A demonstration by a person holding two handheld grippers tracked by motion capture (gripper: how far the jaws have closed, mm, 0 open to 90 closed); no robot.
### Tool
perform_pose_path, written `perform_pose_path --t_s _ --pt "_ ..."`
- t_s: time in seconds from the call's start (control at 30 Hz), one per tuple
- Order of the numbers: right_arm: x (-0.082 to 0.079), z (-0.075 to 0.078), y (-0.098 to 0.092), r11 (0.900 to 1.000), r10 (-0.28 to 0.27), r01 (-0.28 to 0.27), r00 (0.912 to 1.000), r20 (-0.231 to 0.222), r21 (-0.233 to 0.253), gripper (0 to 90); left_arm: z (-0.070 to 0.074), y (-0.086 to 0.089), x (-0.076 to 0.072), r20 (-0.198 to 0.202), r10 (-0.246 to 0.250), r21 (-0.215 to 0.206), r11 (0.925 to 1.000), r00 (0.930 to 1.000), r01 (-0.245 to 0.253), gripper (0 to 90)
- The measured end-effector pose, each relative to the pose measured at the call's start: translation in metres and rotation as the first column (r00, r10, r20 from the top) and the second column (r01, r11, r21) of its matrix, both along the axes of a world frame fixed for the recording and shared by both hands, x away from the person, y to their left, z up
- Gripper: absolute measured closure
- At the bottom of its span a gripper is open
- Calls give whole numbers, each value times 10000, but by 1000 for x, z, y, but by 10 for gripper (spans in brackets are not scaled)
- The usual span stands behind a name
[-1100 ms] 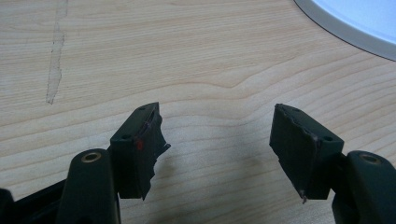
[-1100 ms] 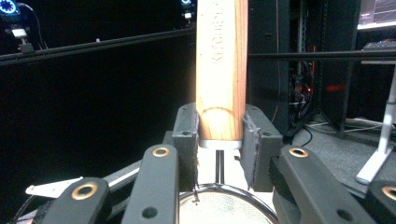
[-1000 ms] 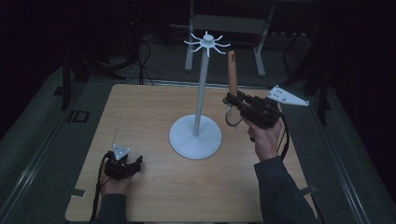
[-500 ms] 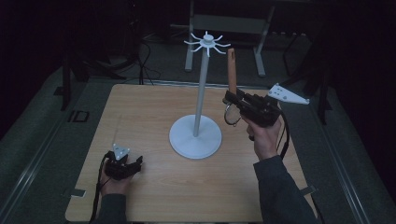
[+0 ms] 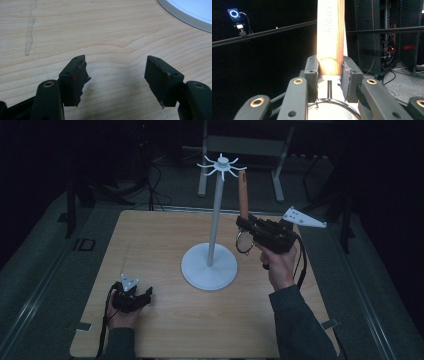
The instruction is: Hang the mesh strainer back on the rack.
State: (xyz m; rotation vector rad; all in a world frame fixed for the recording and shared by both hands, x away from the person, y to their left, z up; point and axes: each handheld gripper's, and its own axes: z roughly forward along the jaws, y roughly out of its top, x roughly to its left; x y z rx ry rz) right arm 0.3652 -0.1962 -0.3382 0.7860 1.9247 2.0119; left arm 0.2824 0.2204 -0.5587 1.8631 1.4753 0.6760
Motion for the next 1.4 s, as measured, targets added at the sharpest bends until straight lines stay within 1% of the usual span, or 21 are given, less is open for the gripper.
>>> perform_pose_path --t_s 0.4,0.5,0.73,0.77,0.8,0.83,0.87,0.9,0.93,0.97,1.0,1.03,1.13,1.2,1.4 --pt "9 -1 3 9995 301 -297 9988 -374 100 700 0 0 0 11 11 -10 10000 10000 -11 343" --pt "10 0 6 9992 387 -384 9984 -401 83 700 0 0 0 9 28 -19 10000 10000 -27 343" --pt "15 2 9 9995 269 -278 9977 -630 -141 688 0 0 0 8 24 -23 10000 10000 -24 344" --pt "15 2 10 9995 32 -51 9980 -637 -305 645 0 0 0 11 21 -16 10000 10000 -21 344" --pt "15 2 10 9995 32 -51 9980 -637 -305 645 0 0 0 11 21 -16 10000 10000 -21 344" --pt "14 2 10 9990 -215 192 9981 -583 -399 645 0 0 0 11 21 -16 10000 10000 -21 344" --pt "12 3 11 9973 -530 508 9977 -411 -535 448 0 0 0 21 21 -8 10000 10000 -21 344" --pt "12 3 11 9973 -530 508 9977 -411 -535 448 0 0 0 21 21 -8 10000 10000 -21 344" --pt "9 3 11 9921 -907 891 9958 -141 -881 406 0 0 0 20 22 -11 10000 10000 -22 343" --pt "9 3 11 9921 -907 891 9958 -141 -881 406 0 0 0 20 22 -11 10000 10000 -22 344" --pt "7 3 11 9865 -1142 1137 9935 27 -1176 376 0 0 0 -15 6 -10 10000 10000 -6 344" --pt "6 3 11 9819 -1317 1321 9912 124 -1356 365 0 0 0 -10 -8 -5 10000 10000 8 344" --pt "3 3 11 9741 -1516 1534 9882 238 -1659 342 0 0 0 -10 3 -5 10000 10000 -3 344" --pt "1 3 11 9655 -1693 1730 9849 359 -1946 338 0 0 0 -20 1 7 10000 10000 -1 344" --pt "-1 1 10 9442 -1972 2015 9794 428 -2606 329 0 0 0 -18 0 8 10000 10000 0 344"
